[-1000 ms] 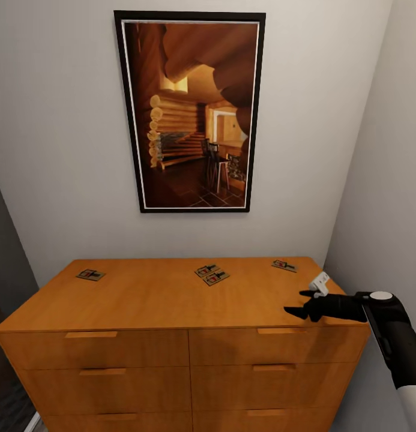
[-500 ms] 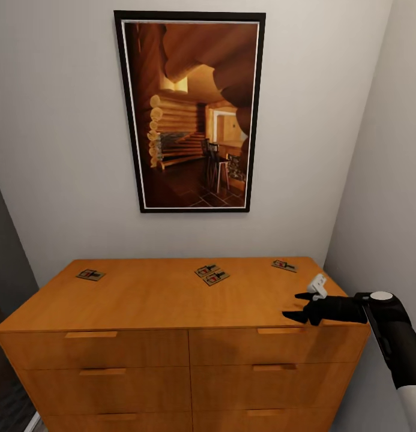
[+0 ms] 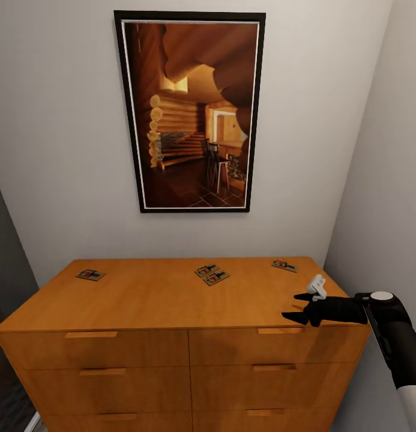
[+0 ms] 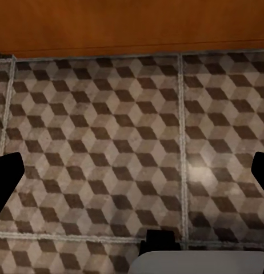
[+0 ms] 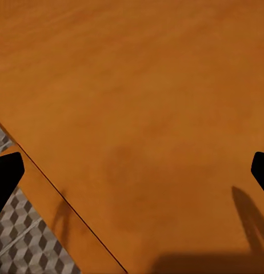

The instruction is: Take the four mousetraps from the cabinet in the bathroom and place them on the bathroom floor. Make sure all four end up on the same floor surface, and ensure that at least two of them are either under or directly next to the same bathroom sink.

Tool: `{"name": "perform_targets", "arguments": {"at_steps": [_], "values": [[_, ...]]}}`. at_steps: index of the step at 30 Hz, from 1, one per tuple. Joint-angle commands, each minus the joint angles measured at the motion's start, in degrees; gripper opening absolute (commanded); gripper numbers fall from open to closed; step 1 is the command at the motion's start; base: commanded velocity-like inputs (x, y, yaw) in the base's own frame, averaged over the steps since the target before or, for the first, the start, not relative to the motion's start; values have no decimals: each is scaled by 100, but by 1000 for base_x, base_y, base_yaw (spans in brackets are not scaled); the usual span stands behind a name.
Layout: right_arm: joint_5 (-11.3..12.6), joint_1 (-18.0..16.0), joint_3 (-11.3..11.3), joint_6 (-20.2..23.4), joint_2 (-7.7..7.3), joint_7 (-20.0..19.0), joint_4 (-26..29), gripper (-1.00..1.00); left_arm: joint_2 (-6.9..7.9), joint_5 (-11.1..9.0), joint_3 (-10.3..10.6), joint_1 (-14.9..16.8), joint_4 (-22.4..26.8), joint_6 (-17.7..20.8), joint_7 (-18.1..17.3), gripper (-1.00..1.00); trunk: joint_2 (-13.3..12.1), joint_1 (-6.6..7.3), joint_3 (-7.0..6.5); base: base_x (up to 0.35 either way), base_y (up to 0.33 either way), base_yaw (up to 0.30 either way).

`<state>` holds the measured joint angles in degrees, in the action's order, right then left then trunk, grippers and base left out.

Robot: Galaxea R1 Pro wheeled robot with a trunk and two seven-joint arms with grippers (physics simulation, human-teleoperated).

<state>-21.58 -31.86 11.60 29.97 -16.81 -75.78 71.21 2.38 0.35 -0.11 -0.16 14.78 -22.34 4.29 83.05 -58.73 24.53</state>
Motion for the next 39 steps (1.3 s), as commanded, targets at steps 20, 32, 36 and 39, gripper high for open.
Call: {"name": "perform_targets", "arguments": {"at_steps": [20,32,36,39], "values": [[-34,-5,8,59,2,-27,7,100,58,9,37,-2,-1161,18,20,100,3,0,5,0,0,0],[-38,-5,8,59,2,-17,7,100,28,1,44,-2,-1815,23,13,100,3,0,5,0,0,0],[-39,-5,12,57,2,-16,7,100,23,1,45,-2,-1862,33,16,100,3,0,5,60,0,0],[-39,-5,13,57,2,-16,7,100,20,0,46,-2,-1880,43,18,100,3,0,5,171,0,0]]}}
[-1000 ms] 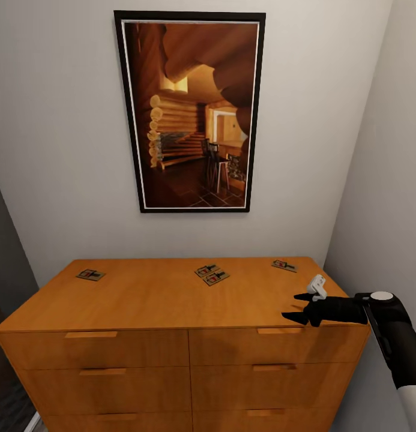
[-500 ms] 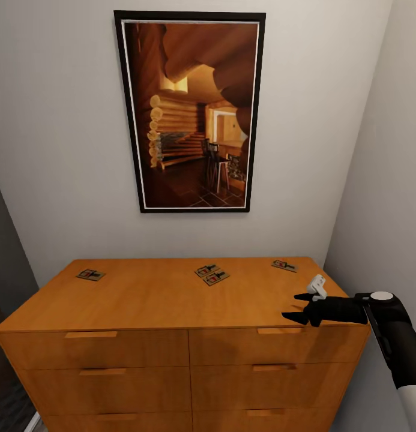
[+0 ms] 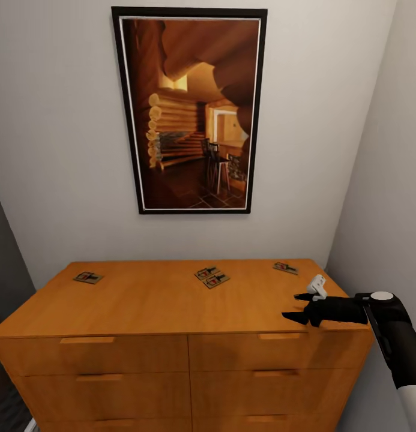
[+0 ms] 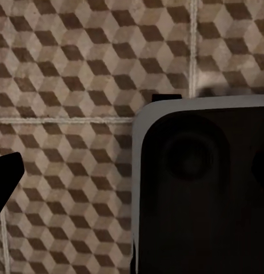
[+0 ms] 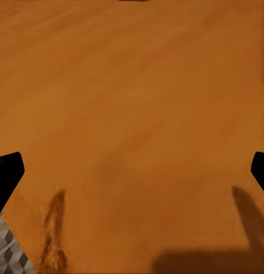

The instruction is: Take the four mousetraps from the cabinet in the bathroom and place them on the bathroom floor. Make sure all four end up on the same floor surface, and ensure that at least two of them are either under or directly next to the same bathroom sink.

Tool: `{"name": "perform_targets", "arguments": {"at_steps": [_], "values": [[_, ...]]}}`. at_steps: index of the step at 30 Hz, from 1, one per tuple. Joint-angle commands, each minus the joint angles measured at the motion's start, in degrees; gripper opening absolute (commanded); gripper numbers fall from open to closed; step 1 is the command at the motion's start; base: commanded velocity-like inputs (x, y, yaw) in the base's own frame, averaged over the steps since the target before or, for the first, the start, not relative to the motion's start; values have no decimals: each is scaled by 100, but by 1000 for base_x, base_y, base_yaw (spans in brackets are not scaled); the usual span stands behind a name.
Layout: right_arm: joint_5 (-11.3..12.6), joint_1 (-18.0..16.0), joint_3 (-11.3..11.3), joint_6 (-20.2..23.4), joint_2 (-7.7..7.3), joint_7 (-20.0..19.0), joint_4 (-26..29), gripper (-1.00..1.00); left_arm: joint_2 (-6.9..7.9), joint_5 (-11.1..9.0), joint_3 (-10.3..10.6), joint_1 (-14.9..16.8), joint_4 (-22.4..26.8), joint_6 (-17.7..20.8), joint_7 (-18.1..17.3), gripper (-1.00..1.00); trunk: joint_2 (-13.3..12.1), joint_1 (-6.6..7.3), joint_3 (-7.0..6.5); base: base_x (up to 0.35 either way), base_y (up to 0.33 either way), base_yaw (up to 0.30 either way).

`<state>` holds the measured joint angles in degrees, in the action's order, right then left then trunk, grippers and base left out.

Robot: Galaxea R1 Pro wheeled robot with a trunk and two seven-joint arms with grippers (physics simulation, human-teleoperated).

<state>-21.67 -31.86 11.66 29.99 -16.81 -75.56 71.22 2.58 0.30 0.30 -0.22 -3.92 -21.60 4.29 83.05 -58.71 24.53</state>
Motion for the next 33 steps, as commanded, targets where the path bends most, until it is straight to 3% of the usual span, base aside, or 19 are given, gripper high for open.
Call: {"name": "perform_targets", "arguments": {"at_steps": [1,15,24,33], "values": [[-30,-5,7,54,2,-38,6,100,-1,5,5,4,-15,-28,17,100,3,-2,5,231,0,0],[-30,-5,10,52,2,-38,6,100,2,1,4,4,-30,-20,5,100,3,-2,5,272,0,0],[-30,-5,16,51,-21,-45,11,100,-3,-3,5,4,-30,-19,2,100,3,-2,5,55,0,0],[-30,-5,134,-16,-192,-62,8,100,-3,-4,5,4,-38,-19,1,100,3,-2,5,5,0,0]]}}
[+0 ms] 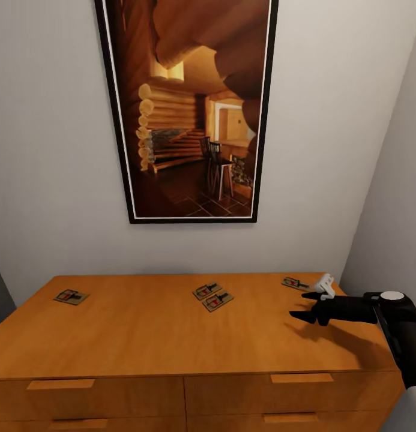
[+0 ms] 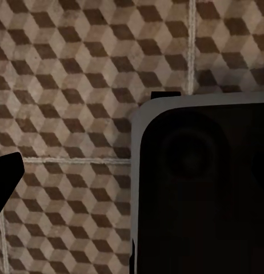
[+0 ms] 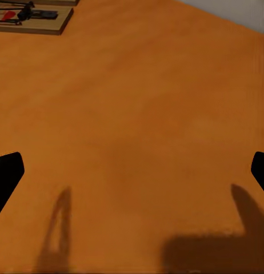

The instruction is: Take the four mousetraps from the cabinet in the bathroom and place them on the bathroom floor. Make sure all four end up on the same floor surface, and ensure that at least two of them are either under or directly next to the same bathroom sink.

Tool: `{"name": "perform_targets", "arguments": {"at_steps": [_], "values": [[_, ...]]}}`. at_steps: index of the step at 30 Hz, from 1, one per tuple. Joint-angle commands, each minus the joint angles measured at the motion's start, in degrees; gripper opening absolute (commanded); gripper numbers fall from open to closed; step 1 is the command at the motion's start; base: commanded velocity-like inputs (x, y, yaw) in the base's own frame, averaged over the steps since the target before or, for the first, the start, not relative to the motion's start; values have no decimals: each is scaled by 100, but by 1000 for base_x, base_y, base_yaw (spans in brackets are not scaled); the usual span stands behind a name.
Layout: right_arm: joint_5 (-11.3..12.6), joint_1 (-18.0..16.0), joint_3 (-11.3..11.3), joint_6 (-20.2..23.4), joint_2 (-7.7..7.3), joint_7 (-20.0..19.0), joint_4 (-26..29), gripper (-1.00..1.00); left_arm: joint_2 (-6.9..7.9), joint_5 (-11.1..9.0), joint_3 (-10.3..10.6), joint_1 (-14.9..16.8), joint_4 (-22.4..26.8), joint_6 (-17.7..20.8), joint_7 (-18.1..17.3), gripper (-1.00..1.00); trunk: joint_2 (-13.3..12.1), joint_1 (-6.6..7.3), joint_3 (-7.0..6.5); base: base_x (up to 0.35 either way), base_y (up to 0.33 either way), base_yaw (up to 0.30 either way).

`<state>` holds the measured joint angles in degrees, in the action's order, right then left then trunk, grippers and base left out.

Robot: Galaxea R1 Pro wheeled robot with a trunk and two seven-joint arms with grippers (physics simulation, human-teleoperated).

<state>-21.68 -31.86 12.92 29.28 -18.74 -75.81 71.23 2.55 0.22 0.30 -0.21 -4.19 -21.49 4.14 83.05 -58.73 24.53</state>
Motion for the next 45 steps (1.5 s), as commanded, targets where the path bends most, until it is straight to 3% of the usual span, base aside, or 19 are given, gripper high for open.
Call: {"name": "perform_targets", "arguments": {"at_steps": [1,15,30,45], "values": [[-29,-5,13,51,-5,-40,6,100,0,4,5,4,-11,-30,16,100,3,0,5,0,0,0],[-29,-5,18,-315,-32,-63,8,100,-7,4,3,4,-12,-23,20,100,3,0,5,12,-16,0],[-29,-5,9,-352,-21,-58,7,100,-9,4,5,4,-12,-22,8,100,3,0,5,111,-160,0],[-29,-5,2,-353,-15,-57,5,100,-9,4,5,4,-12,-22,8,100,3,0,5,13,-19,0]]}}
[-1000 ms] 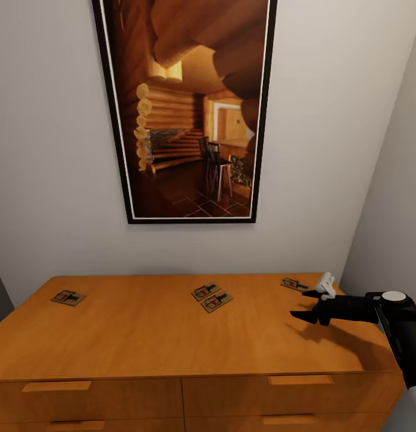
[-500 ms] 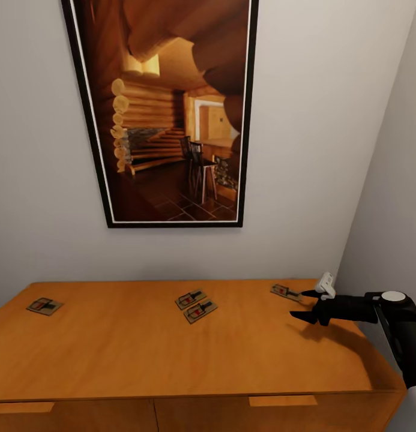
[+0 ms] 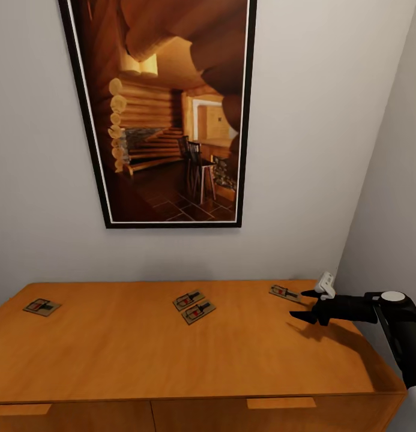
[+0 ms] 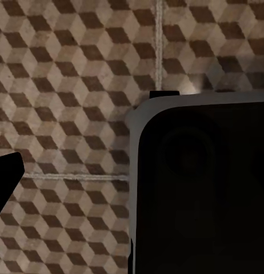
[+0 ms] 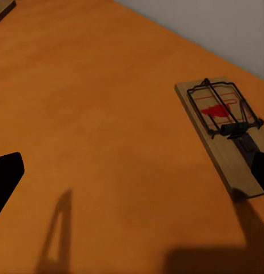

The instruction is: Take the four mousetraps from the cabinet in the bathroom and place them on the bathroom floor. Make sure all four end up on the same floor surface, and ensure that at least two of them are either under or directly next to the same bathroom sink.

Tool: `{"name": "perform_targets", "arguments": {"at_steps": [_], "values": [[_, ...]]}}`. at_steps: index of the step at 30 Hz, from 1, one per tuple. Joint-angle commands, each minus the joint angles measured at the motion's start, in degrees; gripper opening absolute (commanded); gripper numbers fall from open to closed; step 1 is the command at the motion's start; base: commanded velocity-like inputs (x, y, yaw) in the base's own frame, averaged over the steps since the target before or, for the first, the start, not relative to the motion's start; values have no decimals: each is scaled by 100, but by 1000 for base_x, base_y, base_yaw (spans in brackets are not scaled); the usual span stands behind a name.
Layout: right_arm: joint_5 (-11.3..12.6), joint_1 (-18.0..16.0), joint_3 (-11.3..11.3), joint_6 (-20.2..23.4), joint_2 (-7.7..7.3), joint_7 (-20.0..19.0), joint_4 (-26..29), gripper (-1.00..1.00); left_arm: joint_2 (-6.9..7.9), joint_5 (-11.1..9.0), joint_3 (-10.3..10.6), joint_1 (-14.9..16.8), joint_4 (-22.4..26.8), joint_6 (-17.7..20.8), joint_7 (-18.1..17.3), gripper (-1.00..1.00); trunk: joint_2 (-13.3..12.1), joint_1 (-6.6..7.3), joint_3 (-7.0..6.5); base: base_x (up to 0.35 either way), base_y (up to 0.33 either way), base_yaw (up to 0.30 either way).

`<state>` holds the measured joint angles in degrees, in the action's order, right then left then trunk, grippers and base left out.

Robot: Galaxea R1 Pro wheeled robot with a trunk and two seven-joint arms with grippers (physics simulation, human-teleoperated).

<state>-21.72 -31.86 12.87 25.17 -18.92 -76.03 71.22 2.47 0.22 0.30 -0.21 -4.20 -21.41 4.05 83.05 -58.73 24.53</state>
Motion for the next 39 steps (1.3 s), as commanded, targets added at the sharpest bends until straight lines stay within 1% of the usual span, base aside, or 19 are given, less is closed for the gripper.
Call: {"name": "perform_targets", "arguments": {"at_steps": [1,39], "values": [[-25,-5,6,58,2,-35,8,100,0,4,5,4,-11,-30,16,100,3,0,5,1,-2,0],[-17,-5,2,58,11,-35,6,100,0,4,-2,4,-11,-30,16,100,3,0,5,13,-17,0]]}}
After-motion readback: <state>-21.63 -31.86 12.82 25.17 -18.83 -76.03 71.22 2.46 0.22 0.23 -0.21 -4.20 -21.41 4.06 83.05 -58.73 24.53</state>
